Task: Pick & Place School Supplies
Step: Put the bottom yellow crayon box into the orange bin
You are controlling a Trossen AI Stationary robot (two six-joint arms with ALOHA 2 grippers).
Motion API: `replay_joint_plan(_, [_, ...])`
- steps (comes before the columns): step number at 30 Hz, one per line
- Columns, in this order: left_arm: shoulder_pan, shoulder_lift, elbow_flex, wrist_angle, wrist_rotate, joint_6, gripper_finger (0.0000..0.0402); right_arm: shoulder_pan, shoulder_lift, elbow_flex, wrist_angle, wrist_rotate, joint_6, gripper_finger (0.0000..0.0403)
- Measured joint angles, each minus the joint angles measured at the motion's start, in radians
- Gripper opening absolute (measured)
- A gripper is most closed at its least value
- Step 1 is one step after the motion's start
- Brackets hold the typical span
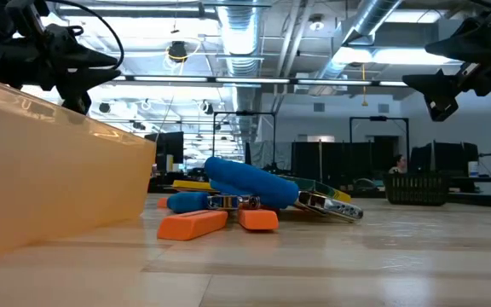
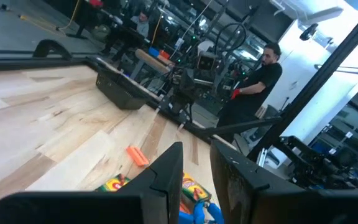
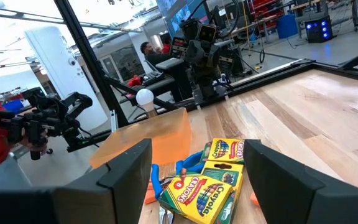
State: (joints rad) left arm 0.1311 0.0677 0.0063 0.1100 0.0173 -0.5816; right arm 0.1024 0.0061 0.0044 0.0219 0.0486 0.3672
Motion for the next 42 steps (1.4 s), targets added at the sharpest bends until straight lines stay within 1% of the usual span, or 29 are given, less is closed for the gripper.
replay_joint_plan(2, [0.000, 0.000, 0.000, 0.005, -0.004, 0.000, 0.0078, 0.000, 0.000, 0.000, 0.000, 0.000, 0.000, 0.0244])
replay_joint_plan(5, [0.000, 0.000, 0.000, 0.005, -0.047, 0.000, 0.0078, 0.000, 0.000, 0.000, 0.000, 0.000, 0.000, 0.0244])
replay_joint_plan(9, [0.000, 0.000, 0.000, 0.013, -0.057, -0.030, 0.0078, 0.000, 0.000, 0.000, 0.000, 0.001, 0.000, 0.0244])
replay_joint_plan(12, [0.000, 0.000, 0.000, 0.045, -0.129, -0.032, 0.0078, 0.000, 0.000, 0.000, 0.000, 0.001, 0.000, 0.0244])
replay_joint_plan(14, [0.000, 0.000, 0.000, 0.097, -0.166, -0.080, 0.0078, 0.000, 0.000, 0.000, 0.013, 0.004, 0.000, 0.0244])
replay_joint_plan(18, [0.000, 0.000, 0.000, 0.214, -0.180, -0.253, 0.0078, 0.000, 0.000, 0.000, 0.072, 0.008, -0.014, 0.0244])
replay_joint_plan(20, [0.000, 0.000, 0.000, 0.264, -0.205, -0.288, 0.0078, 0.000, 0.000, 0.000, 0.151, 0.013, -0.031, 0.0244])
replay_joint_plan(22, [0.000, 0.000, 0.000, 0.304, -0.215, -0.290, 0.0078, 0.000, 0.000, 0.000, 0.234, 0.020, -0.033, 0.0244])
replay_joint_plan(24, [0.000, 0.000, 0.000, 0.337, -0.231, -0.291, 0.0078, -0.001, 0.000, 0.000, 0.336, 0.054, -0.034, 0.0244])
replay_joint_plan(26, [0.000, 0.001, 0.000, 0.373, -0.251, -0.311, 0.0078, -0.006, 0.000, 0.000, 0.432, 0.139, 0.003, 0.0244])
replay_joint_plan(28, [0.000, 0.002, 0.000, 0.420, -0.268, -0.335, 0.0078, -0.017, 0.000, 0.000, 0.493, 0.238, 0.102, 0.0244])
replay_joint_plan(30, [0.000, 0.013, 0.000, 0.490, -0.273, -0.342, 0.0078, -0.033, 0.000, 0.004, 0.516, 0.287, 0.184, 0.0244])
replay_joint_plan(33, [0.000, 0.057, 0.000, 0.643, -0.273, -0.335, 0.0078, -0.056, 0.000, 0.012, 0.510, 0.296, 0.280, 0.0244])
replay_joint_plan(36, [0.000, 0.129, 0.007, 0.802, -0.272, -0.264, 0.0078, -0.076, 0.000, 0.015, 0.555, 0.324, 0.319, 0.0244])
replay_joint_plan(39, [0.000, 0.210, 0.040, 0.872, -0.237, -0.191, 0.0078, -0.089, 0.000, 0.016, 0.648, 0.349, 0.273, 0.0244])
replay_joint_plan(42, [0.000, 0.291, 0.080, 0.876, -0.181, -0.159, 0.0078, -0.092, 0.001, 0.019, 0.748, 0.348, 0.183, 0.0244])
